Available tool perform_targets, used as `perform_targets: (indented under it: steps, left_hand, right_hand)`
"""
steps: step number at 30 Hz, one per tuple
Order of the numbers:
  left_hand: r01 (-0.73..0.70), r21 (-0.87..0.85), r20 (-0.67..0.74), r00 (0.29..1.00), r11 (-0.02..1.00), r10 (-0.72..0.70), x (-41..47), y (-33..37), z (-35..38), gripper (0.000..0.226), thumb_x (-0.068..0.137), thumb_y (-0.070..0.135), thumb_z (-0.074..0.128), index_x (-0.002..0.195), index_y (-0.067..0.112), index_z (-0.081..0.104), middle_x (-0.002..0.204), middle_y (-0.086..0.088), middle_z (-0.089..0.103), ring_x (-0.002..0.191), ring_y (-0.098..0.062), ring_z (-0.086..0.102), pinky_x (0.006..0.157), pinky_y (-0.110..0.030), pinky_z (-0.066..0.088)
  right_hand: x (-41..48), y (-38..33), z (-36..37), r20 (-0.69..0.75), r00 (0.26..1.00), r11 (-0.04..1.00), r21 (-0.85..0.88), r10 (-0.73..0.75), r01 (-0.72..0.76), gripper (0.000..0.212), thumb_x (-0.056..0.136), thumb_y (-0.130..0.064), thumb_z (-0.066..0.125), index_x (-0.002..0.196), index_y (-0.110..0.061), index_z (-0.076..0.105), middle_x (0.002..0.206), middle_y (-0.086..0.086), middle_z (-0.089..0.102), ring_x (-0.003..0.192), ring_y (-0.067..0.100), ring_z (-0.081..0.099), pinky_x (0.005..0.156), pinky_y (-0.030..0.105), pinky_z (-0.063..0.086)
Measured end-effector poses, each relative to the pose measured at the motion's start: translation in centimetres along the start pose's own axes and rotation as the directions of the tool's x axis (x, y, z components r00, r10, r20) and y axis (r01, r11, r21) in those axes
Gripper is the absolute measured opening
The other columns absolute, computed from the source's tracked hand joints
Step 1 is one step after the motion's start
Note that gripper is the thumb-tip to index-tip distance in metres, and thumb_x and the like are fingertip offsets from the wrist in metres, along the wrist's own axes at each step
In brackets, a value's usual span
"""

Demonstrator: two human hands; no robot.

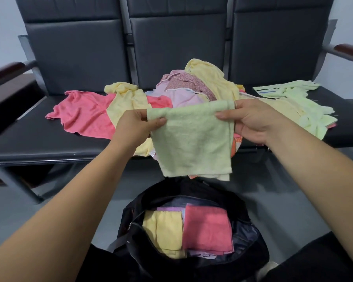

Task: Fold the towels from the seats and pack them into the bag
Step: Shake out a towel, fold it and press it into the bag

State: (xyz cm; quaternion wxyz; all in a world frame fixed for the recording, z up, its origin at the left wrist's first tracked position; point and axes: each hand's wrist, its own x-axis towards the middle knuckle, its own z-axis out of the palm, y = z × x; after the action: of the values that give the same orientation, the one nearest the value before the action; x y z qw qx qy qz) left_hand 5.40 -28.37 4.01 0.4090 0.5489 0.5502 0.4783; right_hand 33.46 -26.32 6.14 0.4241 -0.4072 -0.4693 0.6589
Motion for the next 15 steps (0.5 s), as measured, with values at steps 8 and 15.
perform_targets:
  steps: [8,15]
  left_hand:
    - [0.149,-0.304,0.151,0.983,0.941,-0.106,0.02,0.60,0.68,0.009,0.091,0.008,0.069,0.096,0.004,0.075,0.104,-0.010,0.075,0.098,-0.023,0.069,0.097,-0.038,0.055]
    - [-0.087,-0.138,0.013,0.996,0.987,0.089,0.15,-0.04,0.20,0.023,0.089,0.008,0.073,0.112,0.005,0.074,0.108,-0.008,0.077,0.105,-0.023,0.072,0.096,-0.032,0.056]
  right_hand:
    - [0.14,0.23,0.03,0.007,0.999,0.978,0.205,0.042,-0.043,0.040,0.086,-0.008,0.066,0.124,0.003,0.065,0.119,0.013,0.073,0.109,0.021,0.071,0.085,0.032,0.060]
    - [0.35,0.70,-0.04,-0.185,0.972,0.990,-0.034,-0.143,0.140,0.033,0.074,-0.001,0.077,0.106,0.004,0.072,0.105,0.017,0.076,0.103,0.028,0.073,0.078,0.029,0.060]
